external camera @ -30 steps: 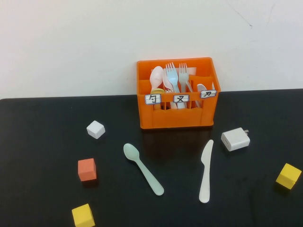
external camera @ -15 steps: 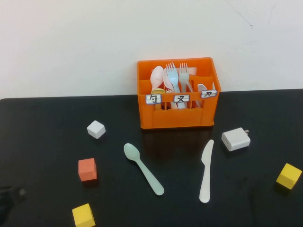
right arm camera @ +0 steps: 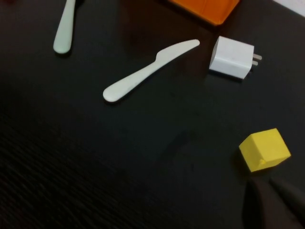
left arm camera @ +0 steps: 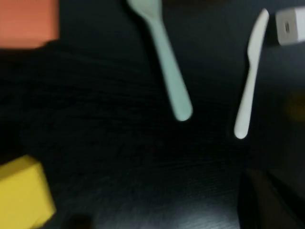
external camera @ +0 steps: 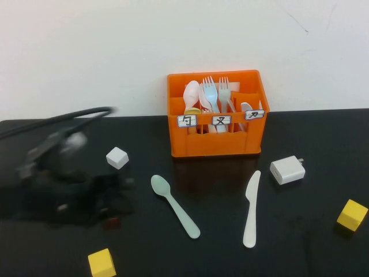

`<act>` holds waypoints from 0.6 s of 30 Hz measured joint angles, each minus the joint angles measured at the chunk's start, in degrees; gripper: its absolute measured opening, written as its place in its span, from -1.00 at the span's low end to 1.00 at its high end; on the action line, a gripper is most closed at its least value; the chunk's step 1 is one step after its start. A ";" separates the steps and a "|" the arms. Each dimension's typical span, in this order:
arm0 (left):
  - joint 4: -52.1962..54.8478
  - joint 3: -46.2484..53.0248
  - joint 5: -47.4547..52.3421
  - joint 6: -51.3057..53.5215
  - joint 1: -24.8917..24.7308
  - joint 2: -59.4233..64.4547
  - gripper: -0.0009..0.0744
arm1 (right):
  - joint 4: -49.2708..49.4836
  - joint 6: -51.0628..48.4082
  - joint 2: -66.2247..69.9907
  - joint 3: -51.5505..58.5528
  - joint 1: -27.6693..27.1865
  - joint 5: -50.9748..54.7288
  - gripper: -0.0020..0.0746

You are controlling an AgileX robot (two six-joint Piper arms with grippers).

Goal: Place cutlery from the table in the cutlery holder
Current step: Pick up the spoon

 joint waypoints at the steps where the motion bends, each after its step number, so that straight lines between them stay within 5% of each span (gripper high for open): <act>1: 1.01 -1.38 -0.65 -0.46 -1.71 1.59 -0.98 | 0.00 -0.03 0.10 0.00 0.00 0.05 -0.95; 10: 17.21 -15.05 -2.52 -18.47 -13.14 17.05 -0.98 | 0.00 -0.13 0.46 0.00 0.00 0.05 -0.95; 18: 45.04 -24.64 -2.06 -49.18 -20.03 26.82 -0.98 | 0.02 -0.13 0.46 0.00 0.00 -0.06 -0.95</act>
